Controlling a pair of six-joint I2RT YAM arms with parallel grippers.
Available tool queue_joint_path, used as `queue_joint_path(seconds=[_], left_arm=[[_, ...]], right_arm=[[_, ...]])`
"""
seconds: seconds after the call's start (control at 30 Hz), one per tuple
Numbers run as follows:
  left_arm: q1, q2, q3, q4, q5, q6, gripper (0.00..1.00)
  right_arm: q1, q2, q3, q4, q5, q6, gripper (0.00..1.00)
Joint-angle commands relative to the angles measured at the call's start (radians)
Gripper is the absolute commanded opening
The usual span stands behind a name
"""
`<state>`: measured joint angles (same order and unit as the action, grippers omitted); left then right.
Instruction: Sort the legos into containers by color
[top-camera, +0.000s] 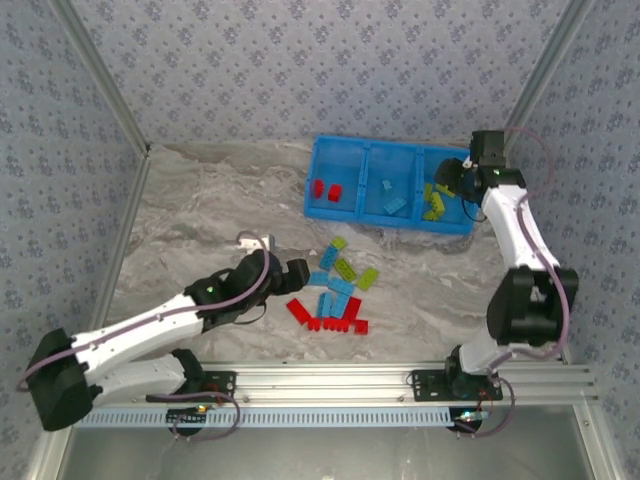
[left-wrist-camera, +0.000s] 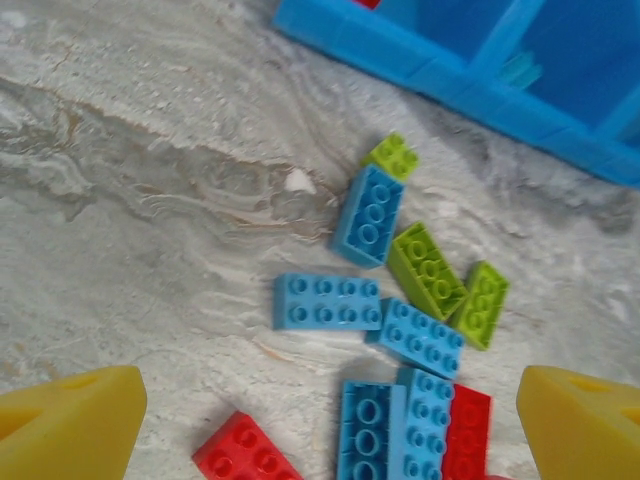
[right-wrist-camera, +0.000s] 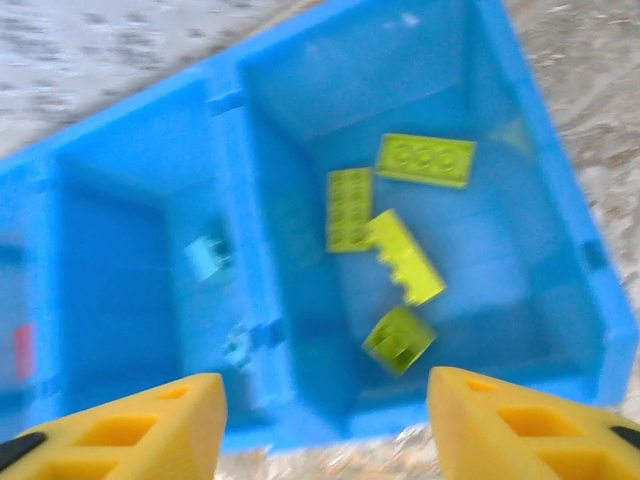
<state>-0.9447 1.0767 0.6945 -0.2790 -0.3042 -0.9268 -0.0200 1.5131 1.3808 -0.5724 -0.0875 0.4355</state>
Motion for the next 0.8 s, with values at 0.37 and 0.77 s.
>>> queue_joint_path(seconds=[0.37,0.77], left_arm=[[0.095,0.615,0.466,-0.110,0.240,0.267,0.90],[0.116,0.950,0.748,-0.188,0.196,0.337,0.74]], right_arm=[[0.688,-0.569,-0.330,-0.296,0.124,0.125,0.81],[0.827,-0.660,-0.377,-0.376,0.170,0.219,0.94]])
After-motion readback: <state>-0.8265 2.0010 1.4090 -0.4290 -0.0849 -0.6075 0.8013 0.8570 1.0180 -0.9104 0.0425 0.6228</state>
